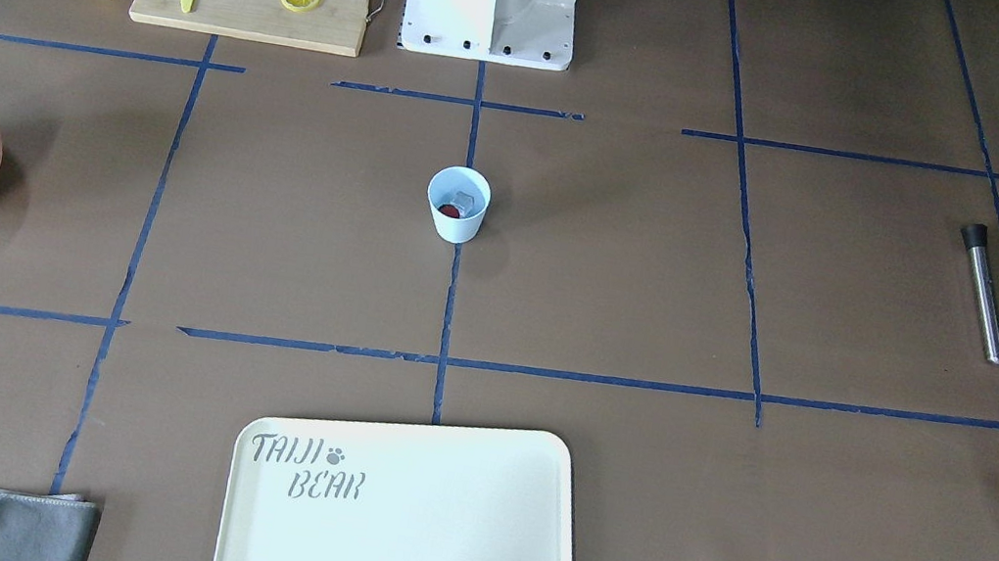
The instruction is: Mash ice and strawberries in cup
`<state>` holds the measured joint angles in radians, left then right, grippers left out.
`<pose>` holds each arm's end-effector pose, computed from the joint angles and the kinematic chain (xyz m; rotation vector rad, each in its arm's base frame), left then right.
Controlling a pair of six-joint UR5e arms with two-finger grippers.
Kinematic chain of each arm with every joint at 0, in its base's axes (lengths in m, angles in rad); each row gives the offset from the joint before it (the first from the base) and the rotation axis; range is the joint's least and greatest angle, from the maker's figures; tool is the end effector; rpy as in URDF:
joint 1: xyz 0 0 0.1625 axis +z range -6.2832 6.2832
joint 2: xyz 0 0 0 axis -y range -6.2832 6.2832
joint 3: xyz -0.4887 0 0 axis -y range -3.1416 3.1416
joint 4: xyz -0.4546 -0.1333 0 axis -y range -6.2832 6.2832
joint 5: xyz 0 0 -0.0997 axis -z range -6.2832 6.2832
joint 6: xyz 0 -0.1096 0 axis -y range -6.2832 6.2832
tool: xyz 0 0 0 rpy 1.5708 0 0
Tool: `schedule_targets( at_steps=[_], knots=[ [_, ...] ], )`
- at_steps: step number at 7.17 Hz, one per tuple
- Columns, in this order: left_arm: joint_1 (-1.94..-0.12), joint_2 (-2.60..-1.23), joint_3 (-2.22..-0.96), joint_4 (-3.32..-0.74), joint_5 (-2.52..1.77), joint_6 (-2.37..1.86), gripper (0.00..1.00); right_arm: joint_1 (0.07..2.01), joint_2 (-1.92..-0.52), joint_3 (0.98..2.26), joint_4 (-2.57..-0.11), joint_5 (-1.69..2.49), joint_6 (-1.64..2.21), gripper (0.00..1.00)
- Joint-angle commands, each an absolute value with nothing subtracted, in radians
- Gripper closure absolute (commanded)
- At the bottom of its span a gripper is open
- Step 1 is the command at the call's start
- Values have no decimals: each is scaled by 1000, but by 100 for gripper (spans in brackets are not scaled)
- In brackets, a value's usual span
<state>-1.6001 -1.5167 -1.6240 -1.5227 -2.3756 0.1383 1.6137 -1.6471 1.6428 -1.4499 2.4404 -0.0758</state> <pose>-0.0696 -0.5222 0.7317 0.0212 0.8059 0.0833 0.0720 -0.5220 0.7104 0.1605 -0.8607 -0.0815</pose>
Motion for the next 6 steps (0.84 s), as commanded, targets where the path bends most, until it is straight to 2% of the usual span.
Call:
schedule_targets(
  at_steps=[1,6],
  knots=[
    [-1603,-1517,-1628,-1525,-2375,138,0,1614,-1646,1635,-1451,2441,-74,1],
    [-1605,-1516,-1629,-1523,-2375,138,0,1615,-1631,1666,-1522,2428,1,1]
  ],
)
